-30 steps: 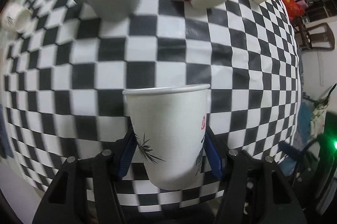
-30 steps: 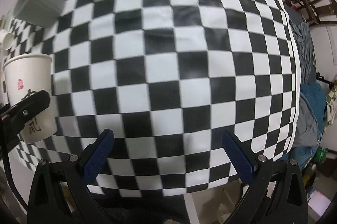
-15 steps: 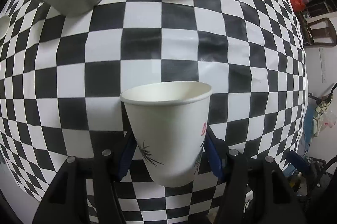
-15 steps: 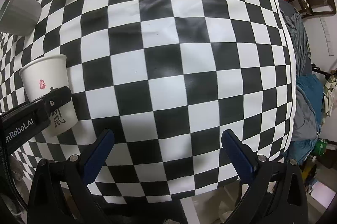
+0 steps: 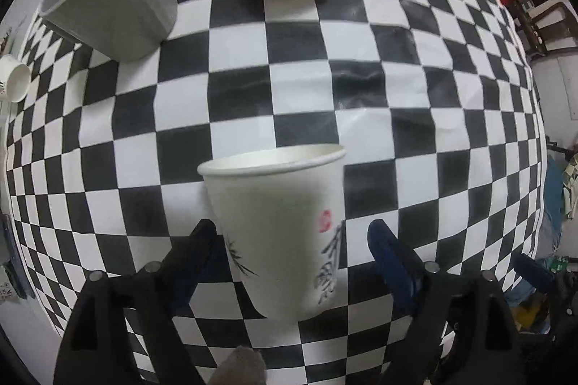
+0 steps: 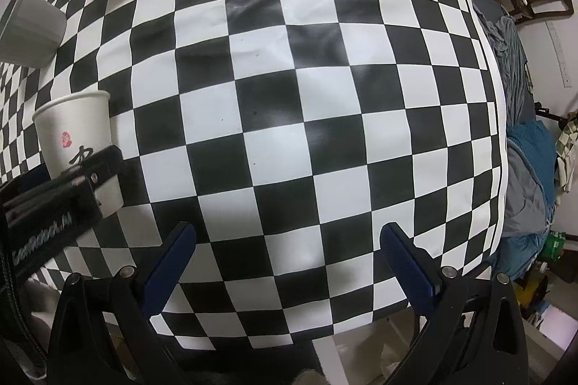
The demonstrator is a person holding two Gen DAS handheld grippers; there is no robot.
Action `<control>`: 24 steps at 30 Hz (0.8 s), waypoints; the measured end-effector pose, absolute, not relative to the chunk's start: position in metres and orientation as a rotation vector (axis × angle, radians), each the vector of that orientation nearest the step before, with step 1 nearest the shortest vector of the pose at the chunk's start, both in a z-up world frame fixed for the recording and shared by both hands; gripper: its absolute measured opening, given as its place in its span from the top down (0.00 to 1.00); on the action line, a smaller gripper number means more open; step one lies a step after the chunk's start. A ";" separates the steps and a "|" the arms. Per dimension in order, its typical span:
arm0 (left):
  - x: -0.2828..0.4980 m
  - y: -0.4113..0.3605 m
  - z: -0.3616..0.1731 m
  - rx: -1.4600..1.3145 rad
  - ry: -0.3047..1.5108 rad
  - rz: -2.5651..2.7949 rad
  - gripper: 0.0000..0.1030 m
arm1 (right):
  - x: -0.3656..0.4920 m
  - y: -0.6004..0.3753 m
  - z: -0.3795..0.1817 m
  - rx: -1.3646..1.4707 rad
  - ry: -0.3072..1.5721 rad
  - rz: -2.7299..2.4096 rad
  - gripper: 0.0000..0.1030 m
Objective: Flip cup upright
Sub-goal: 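Lift the white paper cup with the left gripper and carry it toward the right gripper, then close the right gripper on the white cup while the left gripper opens and releases it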
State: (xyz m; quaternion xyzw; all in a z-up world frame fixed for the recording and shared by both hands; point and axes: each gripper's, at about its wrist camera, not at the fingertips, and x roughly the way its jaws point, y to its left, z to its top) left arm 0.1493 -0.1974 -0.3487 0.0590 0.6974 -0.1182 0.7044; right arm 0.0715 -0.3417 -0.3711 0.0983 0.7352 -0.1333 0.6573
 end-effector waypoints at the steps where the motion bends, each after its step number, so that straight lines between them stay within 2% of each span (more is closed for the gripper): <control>1: 0.148 -0.198 -0.346 0.128 1.540 -0.261 0.17 | 0.071 -0.344 -0.370 0.232 1.661 -0.301 0.00; 12: 0.125 -0.182 -0.298 0.062 1.441 -0.210 0.13 | 0.068 -0.346 -0.347 0.262 1.607 -0.262 0.00; 18: 0.131 -0.121 -0.274 0.039 1.353 -0.126 0.11 | 0.073 -0.319 -0.330 0.228 1.575 -0.199 0.00; 24: 0.134 -0.064 -0.277 0.054 1.333 -0.012 0.09 | 0.088 -0.278 -0.320 0.200 1.558 -0.148 0.00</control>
